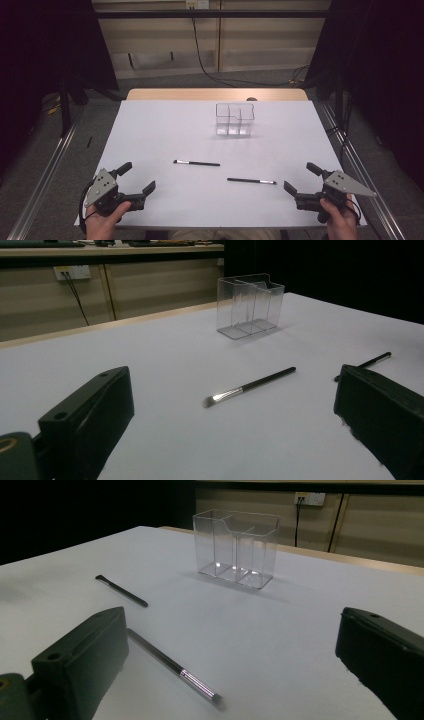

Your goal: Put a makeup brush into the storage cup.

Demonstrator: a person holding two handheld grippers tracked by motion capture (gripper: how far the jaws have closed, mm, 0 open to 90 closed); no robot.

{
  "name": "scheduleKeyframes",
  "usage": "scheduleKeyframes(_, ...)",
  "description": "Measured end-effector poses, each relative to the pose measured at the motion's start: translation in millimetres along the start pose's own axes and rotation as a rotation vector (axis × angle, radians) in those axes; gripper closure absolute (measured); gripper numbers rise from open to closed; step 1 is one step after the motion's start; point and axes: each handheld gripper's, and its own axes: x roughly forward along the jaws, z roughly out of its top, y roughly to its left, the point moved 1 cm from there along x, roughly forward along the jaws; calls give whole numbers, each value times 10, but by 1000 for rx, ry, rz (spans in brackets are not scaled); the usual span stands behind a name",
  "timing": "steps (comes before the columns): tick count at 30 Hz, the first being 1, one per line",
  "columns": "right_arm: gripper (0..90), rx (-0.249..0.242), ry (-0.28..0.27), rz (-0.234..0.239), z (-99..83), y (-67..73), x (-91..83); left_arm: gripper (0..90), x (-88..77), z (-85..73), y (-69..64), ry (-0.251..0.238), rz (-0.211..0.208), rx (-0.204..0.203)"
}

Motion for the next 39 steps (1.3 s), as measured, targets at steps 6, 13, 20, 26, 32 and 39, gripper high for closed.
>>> scheduleKeyframes(6,2,-6,0,5,3,1,12,26,-14,-4,11,5,8,2)
scheduleKeyframes(13,2,-11,4,16,9,16,32,26,-40,-10,17,4,11,1)
scheduleKeyframes(20,2,-10,3,15,9,17,26,26,-21,-3,-3,14,2,5)
scheduleKeyframes(26,1,-13,7,14,13,24,37,26,28,14,-20,47,-34,6)
scheduleKeyframes(32,1,-21,11,32,15,45,49,26,61,55,-35,46,-44,-4)
scheduleKeyframes(39,1,-19,14,35,12,37,54,27,188,125,-64,54,-84,8)
